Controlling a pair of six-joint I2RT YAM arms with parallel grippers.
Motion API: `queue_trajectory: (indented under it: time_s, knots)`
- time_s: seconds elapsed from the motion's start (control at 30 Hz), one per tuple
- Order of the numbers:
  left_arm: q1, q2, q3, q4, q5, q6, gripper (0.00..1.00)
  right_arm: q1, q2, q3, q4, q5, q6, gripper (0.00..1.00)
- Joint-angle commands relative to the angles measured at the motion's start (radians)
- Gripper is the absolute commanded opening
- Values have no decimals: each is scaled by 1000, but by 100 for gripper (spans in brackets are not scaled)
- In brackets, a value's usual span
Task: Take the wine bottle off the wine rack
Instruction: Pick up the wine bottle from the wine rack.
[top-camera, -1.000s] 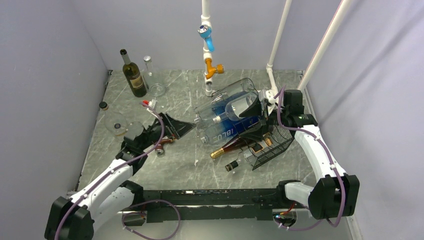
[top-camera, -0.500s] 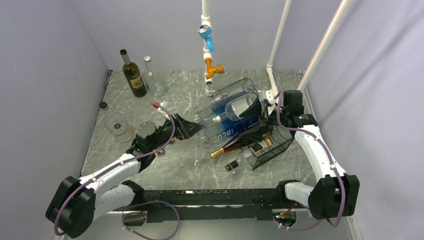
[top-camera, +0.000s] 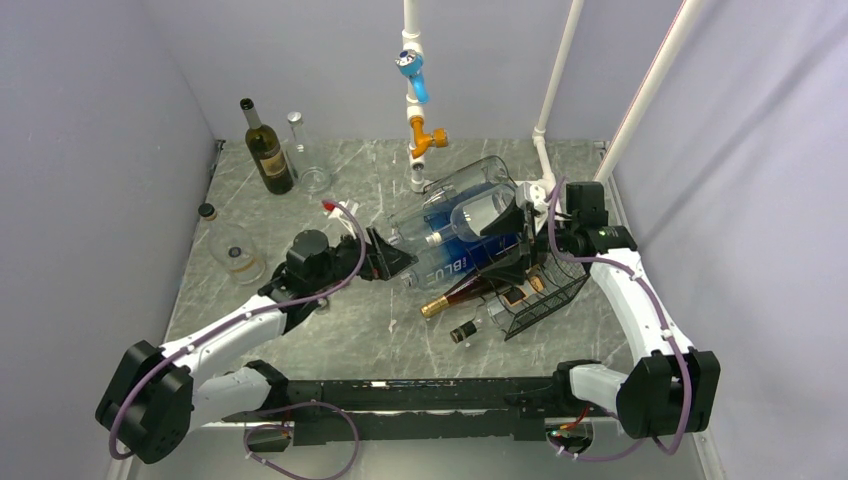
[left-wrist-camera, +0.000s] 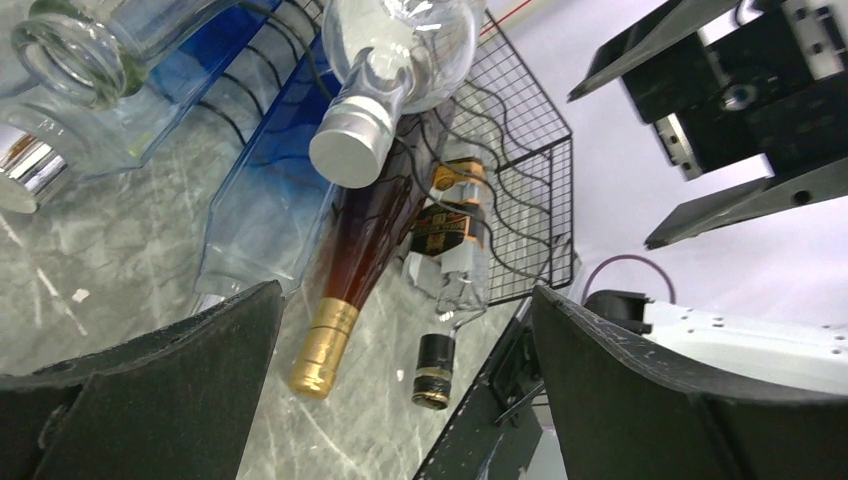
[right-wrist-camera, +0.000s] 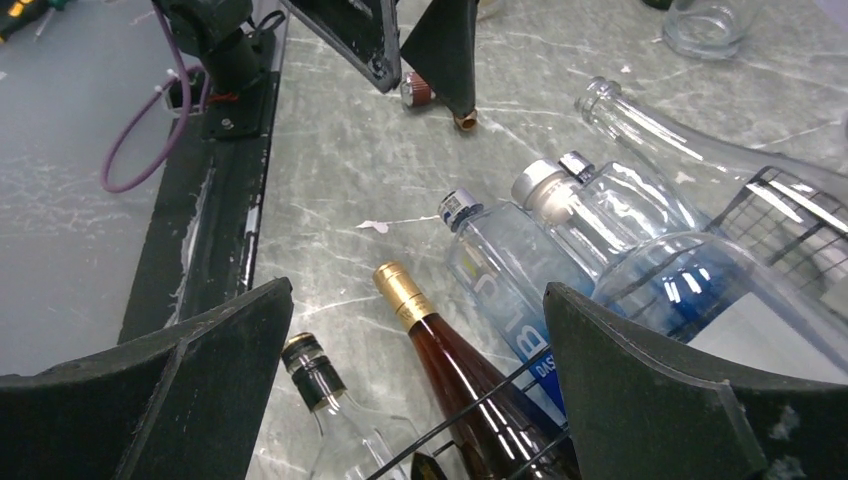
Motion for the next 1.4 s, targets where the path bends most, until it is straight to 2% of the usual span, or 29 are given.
queue_trajectory:
  time_s: [0.0, 0.13, 0.27, 0.37, 0.53, 0.67, 0.83, 1.2, 1.37]
  knots:
    - [-7, 0, 70, -139, 9, 124, 100, 18, 1, 117, -150, 40, -174, 99]
    - [-8, -27, 97, -267, 1, 220, 100, 70, 34, 208, -285, 113, -282, 99]
    - [-8, -58, 175, -469, -29, 345, 100, 177, 89, 312, -403, 311, -373, 99]
    - [-6, -55, 296, -676, -65, 478, 100, 266, 123, 375, -436, 444, -414, 99]
    - [12, -36, 471, -934, -181, 702, 100, 362, 189, 459, -487, 568, -533, 99]
    - [58, -60, 460, -909, -245, 848, 99, 433, 246, 512, -516, 673, -650, 99]
    - [150, -96, 386, -831, -242, 871, 99, 506, 328, 584, -564, 806, -763, 97]
    - [181, -196, 336, -836, -404, 902, 99, 586, 435, 585, -436, 1050, -761, 84]
    - [182, -227, 315, -819, -415, 906, 99, 591, 482, 600, -394, 1105, -748, 81]
